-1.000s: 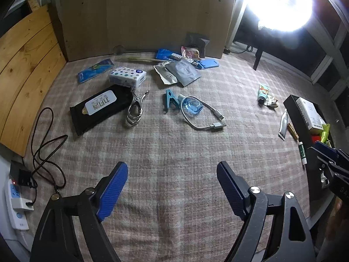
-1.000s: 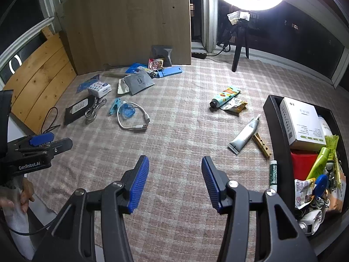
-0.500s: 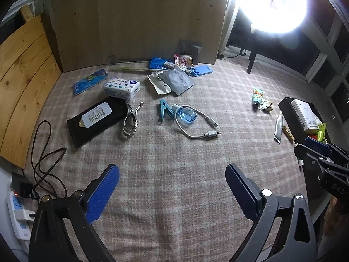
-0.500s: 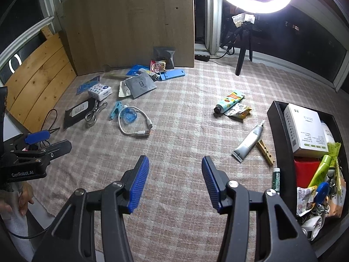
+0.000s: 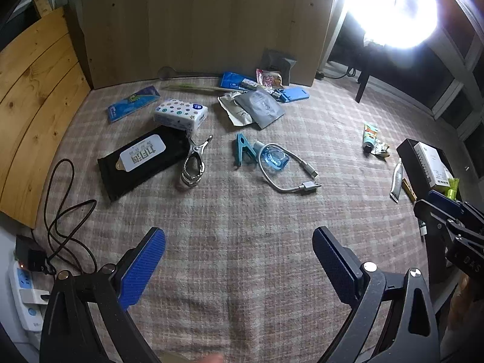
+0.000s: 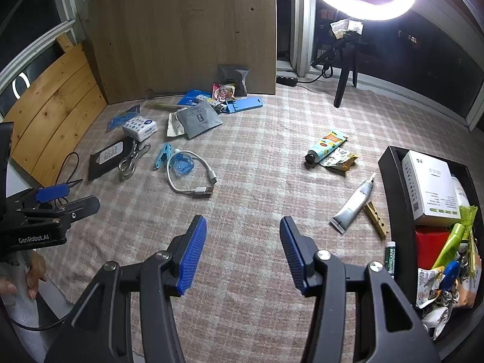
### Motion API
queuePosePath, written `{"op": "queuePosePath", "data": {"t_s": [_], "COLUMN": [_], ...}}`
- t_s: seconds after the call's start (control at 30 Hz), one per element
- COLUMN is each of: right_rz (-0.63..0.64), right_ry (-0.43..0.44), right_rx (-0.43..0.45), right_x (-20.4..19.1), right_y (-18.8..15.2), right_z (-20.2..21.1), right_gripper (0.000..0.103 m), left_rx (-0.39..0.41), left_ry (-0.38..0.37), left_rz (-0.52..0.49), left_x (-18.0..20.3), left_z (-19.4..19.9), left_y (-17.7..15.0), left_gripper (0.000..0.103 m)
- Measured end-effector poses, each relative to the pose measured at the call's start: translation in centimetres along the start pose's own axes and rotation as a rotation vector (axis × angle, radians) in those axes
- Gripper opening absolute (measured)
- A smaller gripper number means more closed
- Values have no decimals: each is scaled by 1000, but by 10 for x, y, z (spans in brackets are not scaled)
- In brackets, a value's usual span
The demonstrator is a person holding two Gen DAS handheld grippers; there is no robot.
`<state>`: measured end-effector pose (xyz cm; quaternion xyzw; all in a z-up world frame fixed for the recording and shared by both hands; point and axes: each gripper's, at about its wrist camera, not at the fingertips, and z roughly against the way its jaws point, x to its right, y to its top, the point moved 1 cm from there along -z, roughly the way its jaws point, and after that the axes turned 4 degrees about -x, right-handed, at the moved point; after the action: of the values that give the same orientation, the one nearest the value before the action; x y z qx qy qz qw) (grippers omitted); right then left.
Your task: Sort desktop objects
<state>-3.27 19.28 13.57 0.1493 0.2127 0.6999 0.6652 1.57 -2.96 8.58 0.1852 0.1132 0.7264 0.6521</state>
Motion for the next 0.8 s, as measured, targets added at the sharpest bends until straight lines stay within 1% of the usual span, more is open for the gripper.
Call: {"op": "queuePosePath", "data": {"t_s": [0.23, 0.37, 0.47, 0.6, 0.7, 0.73, 0.8], "right_rz": [-1, -11, -15, -18, -18, -19, -17], "right_ry": [-1, -1, -2, -3, -4, -3, -5], "right_rx": [1, 0, 0, 3, 2, 2, 3], "right_x": [-2, 1, 4, 6, 7, 7, 7], "right_y": [0, -1, -3, -4, -4, -4, -4], "right_z": [-1, -2, -2, -1, -1, -1, -1], "right_gripper": [50, 50, 50, 50, 50, 50, 50], "left_rx": [4, -20, -35, 7, 29, 21, -4], "left_ry": [-16, -22, -11, -26, 6, 13, 3], "left_rz": [-4, 10, 15, -6, -47, -47, -30], "left_x": [2, 1, 1, 7, 15, 16, 15], "left_z": [2, -2, -3, 6, 10, 9, 5], "left_y": [0, 1, 2, 1, 0, 0, 0], "left_gripper": [98, 98, 98, 98, 98, 98, 98]}}
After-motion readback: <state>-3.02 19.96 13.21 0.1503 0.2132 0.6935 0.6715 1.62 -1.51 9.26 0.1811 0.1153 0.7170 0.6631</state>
